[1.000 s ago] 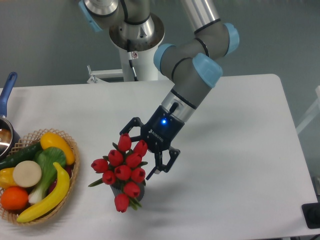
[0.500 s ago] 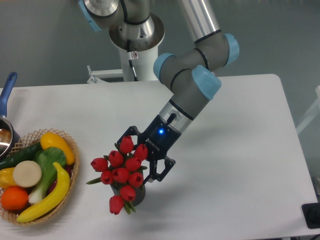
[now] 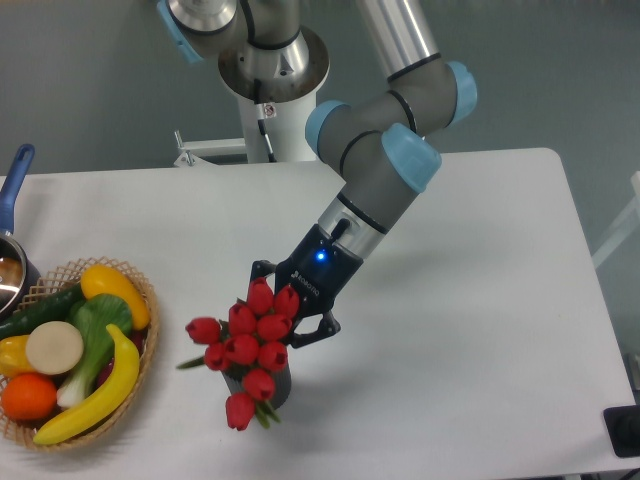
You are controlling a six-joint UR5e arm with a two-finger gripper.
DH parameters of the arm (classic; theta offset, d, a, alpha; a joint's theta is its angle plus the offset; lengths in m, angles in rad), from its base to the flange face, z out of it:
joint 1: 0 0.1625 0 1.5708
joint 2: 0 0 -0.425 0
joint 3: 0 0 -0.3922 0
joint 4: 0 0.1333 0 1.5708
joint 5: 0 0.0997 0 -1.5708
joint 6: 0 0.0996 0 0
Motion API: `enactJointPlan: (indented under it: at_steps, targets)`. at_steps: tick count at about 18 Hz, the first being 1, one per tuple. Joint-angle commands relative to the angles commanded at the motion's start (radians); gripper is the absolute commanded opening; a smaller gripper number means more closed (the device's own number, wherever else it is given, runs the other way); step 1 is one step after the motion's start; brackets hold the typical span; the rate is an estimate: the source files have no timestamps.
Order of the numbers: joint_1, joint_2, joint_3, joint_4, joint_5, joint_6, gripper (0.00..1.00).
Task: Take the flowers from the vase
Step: 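Lower the gripper around the tulip stems and close it, then lift the gripped tulips up out of the grey vase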
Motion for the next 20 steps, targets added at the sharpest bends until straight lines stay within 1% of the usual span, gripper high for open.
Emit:
enactJointPlan:
  at_steps: [3, 8, 12, 16, 20]
  targets:
    - [0.005, 0.021, -0.017, 0.000, -0.011, -0.002, 0.00]
    - [0.008, 0.052, -0.006, 0.000, -0.018, -0.067, 0.00]
    - [0.031, 0.074, 0.034, 0.000, -0.089, -0.152, 0.00]
    - [0.046, 0.083, 0.080, 0.000, -0.097, -0.231, 0.00]
    - [0.063, 0.081, 0.153, 0.000, -0.107, -0.322, 0.00]
